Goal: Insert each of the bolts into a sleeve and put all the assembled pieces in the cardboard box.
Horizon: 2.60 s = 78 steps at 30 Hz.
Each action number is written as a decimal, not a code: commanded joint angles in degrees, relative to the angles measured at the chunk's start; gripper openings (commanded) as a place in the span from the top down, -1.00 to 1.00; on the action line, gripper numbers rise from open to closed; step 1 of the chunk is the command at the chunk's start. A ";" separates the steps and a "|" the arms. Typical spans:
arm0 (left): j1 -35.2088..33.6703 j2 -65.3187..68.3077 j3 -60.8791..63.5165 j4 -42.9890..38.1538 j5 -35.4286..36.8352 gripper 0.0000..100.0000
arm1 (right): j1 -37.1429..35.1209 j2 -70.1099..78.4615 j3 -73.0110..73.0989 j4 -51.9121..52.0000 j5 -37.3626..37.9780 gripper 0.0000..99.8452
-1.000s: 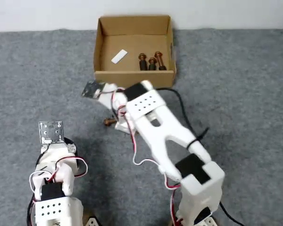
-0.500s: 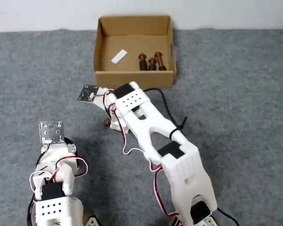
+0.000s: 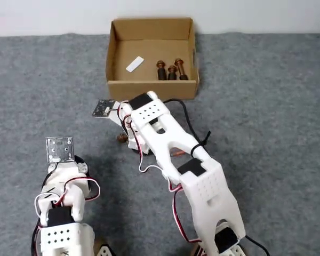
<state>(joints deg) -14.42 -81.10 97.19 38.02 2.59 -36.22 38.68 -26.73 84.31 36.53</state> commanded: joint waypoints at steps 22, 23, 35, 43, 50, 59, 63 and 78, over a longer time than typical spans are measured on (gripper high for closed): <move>11.16 -0.18 -7.69 1.14 -0.26 0.99 | 20.97 -51.47 6.77 18.68 -28.22 0.98; 11.34 -0.09 -10.86 4.13 -0.26 0.99 | 22.20 -54.20 9.23 18.68 -28.22 0.98; 14.86 13.45 -37.14 22.68 17.05 0.99 | 41.27 -82.68 34.99 18.51 -28.22 0.98; 15.56 45.98 -55.34 29.27 39.56 0.99 | 50.15 -92.35 43.16 18.42 -28.31 0.98; 15.82 67.78 -72.13 38.51 49.67 0.98 | 53.32 -98.68 47.12 18.42 -28.13 0.98; 16.88 86.68 -89.80 45.36 54.33 0.98 | 54.20 -103.96 51.34 18.42 -28.40 0.98; 20.92 91.69 -94.20 45.27 54.33 0.98 | 54.20 -104.48 52.75 18.42 -28.48 0.98; 24.18 108.66 -109.93 45.27 54.42 0.61 | 54.20 -104.40 54.68 17.01 -28.57 0.98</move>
<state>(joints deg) 9.41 26.59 -8.84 82.77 56.57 17.41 -65.49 28.31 100.57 8.57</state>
